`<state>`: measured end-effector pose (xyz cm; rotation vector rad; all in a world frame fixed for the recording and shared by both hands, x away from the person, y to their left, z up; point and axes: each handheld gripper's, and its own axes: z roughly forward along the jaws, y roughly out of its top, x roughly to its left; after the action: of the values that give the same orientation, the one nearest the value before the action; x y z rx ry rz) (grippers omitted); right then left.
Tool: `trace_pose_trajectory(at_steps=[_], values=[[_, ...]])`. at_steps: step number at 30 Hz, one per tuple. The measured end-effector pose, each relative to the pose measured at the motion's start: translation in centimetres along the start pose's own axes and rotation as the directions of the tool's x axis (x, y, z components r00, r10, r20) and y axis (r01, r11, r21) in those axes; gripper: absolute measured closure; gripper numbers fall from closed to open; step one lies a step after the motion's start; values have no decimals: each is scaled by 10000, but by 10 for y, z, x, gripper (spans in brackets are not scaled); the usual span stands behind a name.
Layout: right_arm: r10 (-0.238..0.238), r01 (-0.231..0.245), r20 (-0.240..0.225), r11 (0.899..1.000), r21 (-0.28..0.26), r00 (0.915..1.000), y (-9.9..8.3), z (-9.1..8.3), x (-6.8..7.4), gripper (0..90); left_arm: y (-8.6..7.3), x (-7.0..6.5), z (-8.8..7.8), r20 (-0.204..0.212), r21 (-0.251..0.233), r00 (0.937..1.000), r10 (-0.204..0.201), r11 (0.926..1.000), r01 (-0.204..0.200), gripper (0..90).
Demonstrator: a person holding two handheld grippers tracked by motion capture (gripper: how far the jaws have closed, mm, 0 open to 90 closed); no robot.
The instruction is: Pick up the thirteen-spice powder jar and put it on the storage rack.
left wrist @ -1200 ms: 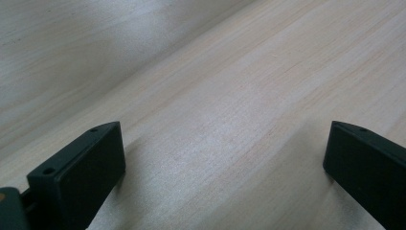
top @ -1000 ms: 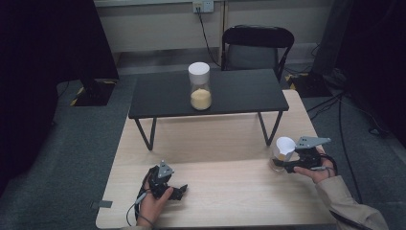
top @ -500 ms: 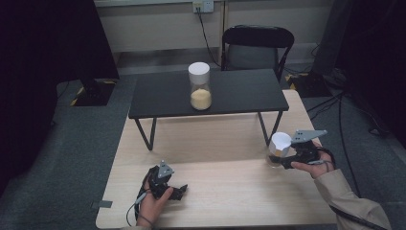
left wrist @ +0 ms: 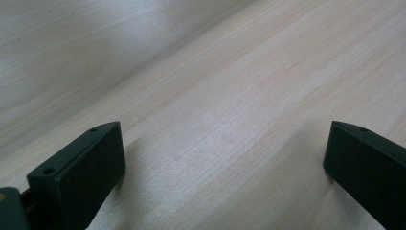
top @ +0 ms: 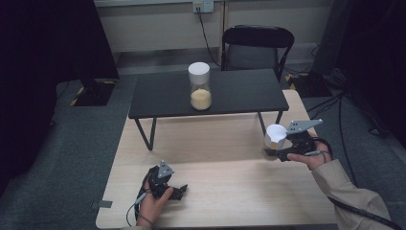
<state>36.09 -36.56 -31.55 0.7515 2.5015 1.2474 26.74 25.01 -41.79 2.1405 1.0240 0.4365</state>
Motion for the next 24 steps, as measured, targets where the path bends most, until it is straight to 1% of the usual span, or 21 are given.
trace_pose_trajectory(at_steps=[13,24], values=[[-368,370,-262,9993,99,9990,34,2,3,303,0,0,0,2,-3,10000,1,10000,-1,0],[-502,510,-483,9986,165,9976,60,6,6,303,0,0,0,1,3,10000,0,10000,0,0]])
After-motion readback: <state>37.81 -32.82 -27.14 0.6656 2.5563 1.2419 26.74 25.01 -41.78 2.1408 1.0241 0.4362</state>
